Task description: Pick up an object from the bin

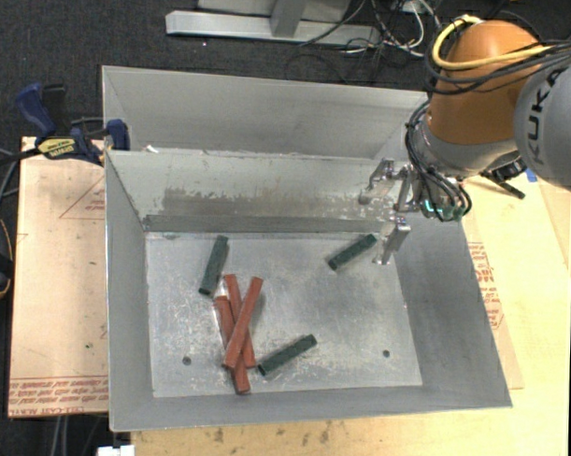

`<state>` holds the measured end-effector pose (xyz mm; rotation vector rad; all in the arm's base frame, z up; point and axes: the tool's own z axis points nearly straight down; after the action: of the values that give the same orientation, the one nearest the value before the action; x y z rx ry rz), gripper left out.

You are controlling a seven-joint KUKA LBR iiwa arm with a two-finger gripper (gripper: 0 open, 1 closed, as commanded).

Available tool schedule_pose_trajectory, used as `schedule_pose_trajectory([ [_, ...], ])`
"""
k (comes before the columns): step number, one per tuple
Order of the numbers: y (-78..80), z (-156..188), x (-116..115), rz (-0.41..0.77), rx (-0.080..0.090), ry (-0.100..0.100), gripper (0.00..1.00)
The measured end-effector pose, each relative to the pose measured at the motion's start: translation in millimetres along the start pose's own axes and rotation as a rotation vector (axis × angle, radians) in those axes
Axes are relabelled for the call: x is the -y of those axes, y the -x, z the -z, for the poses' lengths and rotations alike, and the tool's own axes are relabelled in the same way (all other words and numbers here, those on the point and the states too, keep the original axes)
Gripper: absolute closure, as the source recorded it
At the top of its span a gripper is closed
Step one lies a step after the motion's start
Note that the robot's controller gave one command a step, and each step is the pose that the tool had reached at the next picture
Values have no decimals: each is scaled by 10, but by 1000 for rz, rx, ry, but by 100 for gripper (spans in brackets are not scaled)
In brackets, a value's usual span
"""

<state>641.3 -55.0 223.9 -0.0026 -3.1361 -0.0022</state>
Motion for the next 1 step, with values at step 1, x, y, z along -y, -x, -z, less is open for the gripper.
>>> schedule_pose_trajectory([
  [1,14,50,-2,1,8,-1,0],
])
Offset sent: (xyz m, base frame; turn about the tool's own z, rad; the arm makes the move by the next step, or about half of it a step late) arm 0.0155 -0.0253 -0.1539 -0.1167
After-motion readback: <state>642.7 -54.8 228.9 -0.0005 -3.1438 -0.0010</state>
